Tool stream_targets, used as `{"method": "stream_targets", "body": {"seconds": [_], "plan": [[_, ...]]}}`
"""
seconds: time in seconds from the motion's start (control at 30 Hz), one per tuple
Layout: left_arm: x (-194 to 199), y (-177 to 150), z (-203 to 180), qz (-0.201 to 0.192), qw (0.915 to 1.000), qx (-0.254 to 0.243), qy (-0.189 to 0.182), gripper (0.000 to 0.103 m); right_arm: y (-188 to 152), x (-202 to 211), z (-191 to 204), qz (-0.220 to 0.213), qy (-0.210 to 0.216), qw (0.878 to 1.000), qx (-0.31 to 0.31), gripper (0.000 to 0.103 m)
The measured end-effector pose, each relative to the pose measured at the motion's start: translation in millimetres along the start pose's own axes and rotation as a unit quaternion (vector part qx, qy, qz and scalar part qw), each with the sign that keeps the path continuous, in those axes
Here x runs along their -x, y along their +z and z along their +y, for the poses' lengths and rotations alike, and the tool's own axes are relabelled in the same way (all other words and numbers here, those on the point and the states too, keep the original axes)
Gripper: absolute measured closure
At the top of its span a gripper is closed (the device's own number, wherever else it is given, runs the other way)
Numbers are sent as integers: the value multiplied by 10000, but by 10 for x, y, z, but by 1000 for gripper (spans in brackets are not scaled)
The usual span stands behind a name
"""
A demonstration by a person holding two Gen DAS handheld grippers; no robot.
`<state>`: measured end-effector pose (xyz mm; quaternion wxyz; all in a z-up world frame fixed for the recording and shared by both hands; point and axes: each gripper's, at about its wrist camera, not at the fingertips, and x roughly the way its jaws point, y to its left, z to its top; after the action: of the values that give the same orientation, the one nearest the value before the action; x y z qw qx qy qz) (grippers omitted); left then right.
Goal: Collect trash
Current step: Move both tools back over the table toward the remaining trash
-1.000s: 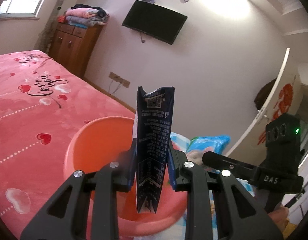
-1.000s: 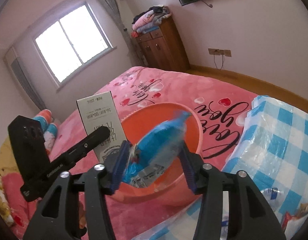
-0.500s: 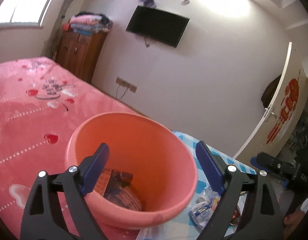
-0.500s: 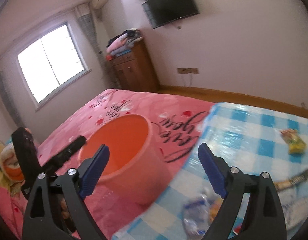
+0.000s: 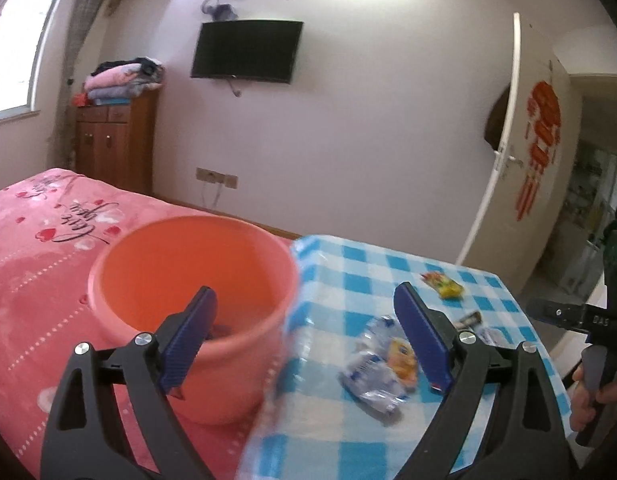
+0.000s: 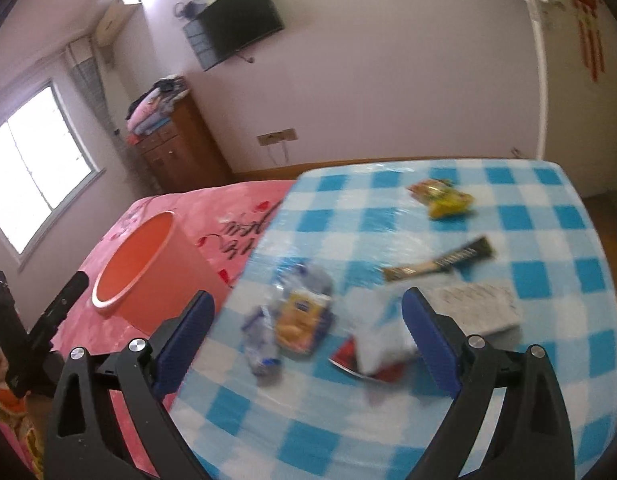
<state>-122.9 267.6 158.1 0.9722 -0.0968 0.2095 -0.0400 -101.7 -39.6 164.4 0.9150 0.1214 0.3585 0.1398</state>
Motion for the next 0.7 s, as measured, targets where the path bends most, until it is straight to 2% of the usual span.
{"method": "stream_targets", "body": {"seconds": [0.17,0.37,0.53,0.7], "plan": [[30,-106,-333,224,9994,-242,-120,12,-85,182,-301,-56,-258,9996,-42,9],[17,-260,-564,533,9980,-292,-147,12,-101,260,-636,-27,-289,9993,-231,9],[-179,-438,-705,919,9954,-187,-210,12,-96,259,-848,19,-288,9990,-353,9],[-456,-642,-806,1384,9900,-1,-259,13,-106,188,-1057,34,-486,9984,-303,9]]}}
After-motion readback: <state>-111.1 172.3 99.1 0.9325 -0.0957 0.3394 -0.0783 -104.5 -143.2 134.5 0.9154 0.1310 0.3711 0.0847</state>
